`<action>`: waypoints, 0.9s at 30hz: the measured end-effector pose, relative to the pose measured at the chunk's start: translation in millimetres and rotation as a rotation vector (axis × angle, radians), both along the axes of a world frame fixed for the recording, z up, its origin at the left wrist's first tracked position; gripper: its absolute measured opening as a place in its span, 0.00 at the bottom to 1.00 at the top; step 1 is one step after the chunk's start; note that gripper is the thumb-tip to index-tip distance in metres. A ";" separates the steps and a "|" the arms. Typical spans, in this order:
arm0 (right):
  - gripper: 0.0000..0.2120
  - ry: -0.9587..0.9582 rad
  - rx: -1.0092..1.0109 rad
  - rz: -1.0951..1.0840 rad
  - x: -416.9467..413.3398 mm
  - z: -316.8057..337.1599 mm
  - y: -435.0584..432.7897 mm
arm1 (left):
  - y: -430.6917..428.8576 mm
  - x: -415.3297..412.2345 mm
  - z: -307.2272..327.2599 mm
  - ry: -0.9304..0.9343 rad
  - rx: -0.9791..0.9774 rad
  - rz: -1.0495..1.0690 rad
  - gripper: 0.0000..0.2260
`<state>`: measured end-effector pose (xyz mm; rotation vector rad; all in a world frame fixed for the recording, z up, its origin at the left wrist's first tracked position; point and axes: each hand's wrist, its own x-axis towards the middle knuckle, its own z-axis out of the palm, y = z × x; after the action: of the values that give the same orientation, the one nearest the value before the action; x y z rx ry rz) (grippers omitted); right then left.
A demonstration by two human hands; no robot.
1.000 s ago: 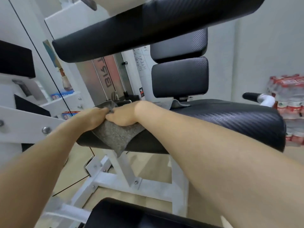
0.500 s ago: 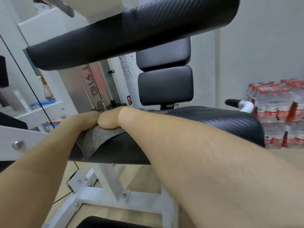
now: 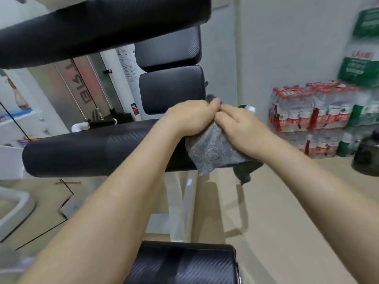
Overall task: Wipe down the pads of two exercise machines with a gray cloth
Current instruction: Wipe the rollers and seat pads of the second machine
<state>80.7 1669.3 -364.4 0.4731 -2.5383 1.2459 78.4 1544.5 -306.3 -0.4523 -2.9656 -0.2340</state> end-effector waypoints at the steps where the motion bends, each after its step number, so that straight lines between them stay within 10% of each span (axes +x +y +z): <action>1: 0.22 0.131 -0.144 -0.005 11.1 -23.3 -1.9 | 4.0 5.6 -13.0 0.169 -0.037 -0.021 0.22; 4: 0.24 0.302 -0.478 0.004 44.7 -82.2 -26.2 | 9.1 40.6 -59.7 0.560 -0.080 -0.059 0.22; 8: 0.25 0.294 -0.599 0.016 44.5 -88.0 -35.0 | -6.2 59.7 -86.1 0.619 -0.041 -0.093 0.23; 15: 0.24 0.318 0.156 -0.244 20.0 -8.9 -16.4 | -19.8 3.9 -17.9 0.218 -0.047 0.173 0.21; 19: 0.30 0.262 0.733 -0.222 21.1 24.6 -49.9 | -79.8 18.0 -29.9 0.349 -0.090 0.200 0.18; 27: 0.41 0.576 0.867 -0.024 17.6 8.6 -166.2 | -216.3 38.5 -64.4 0.433 -0.019 0.290 0.26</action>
<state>98.2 1503.2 -355.8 0.8158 -2.4015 -0.0970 116.9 1328.2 -370.7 -0.0570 -2.5638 -0.0640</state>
